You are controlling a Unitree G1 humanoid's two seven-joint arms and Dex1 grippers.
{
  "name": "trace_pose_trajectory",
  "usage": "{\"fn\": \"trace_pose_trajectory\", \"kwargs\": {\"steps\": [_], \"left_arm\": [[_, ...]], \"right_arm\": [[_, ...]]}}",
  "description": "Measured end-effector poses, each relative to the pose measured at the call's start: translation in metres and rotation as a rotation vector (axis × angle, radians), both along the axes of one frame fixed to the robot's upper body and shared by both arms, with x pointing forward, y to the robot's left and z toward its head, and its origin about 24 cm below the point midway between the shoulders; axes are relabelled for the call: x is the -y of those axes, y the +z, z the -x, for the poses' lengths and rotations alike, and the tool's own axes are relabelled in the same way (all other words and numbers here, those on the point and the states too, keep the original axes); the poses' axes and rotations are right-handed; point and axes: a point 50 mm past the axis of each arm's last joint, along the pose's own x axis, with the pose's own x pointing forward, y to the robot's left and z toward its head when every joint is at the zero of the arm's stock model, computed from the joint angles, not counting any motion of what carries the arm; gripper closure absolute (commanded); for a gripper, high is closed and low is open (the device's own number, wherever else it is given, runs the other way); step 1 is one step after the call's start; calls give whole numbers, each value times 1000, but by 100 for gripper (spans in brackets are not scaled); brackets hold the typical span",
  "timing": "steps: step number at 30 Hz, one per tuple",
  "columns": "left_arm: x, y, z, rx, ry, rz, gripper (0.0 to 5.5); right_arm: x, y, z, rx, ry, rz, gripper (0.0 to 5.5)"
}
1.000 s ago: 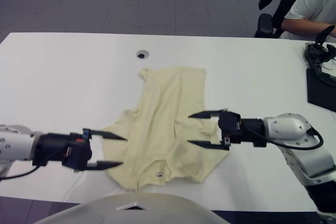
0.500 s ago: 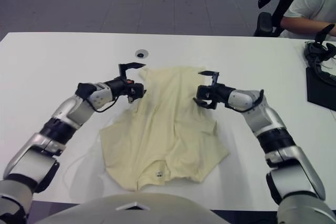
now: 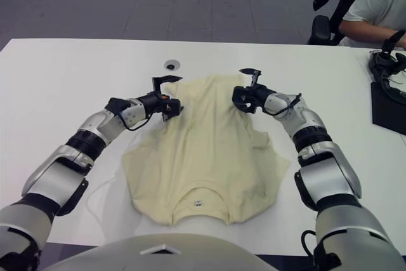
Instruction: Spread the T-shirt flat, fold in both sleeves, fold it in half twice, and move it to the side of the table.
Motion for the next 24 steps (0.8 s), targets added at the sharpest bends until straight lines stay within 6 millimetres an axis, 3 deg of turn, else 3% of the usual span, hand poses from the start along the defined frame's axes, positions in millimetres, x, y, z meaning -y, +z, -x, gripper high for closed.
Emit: {"fn": "trace_pose_trajectory", "kwargs": {"steps": [3, 9, 13, 18, 24], "left_arm": [[-16, -1, 6, 11, 3, -22, 12], [-65, 4, 28, 11, 78, -60, 12], [-63, 5, 39, 9, 71, -59, 12], [-50, 6, 47, 1, 43, -47, 12], [-57, 11, 40, 40, 124, -4, 12]], "right_arm": [[5, -1, 0, -8, -10, 28, 10], [35, 1, 15, 3, -63, 57, 10], [36, 2, 28, -1, -43, 68, 10], [13, 4, 55, -38, 49, 20, 10], [21, 26, 47, 157, -85, -80, 10]]}}
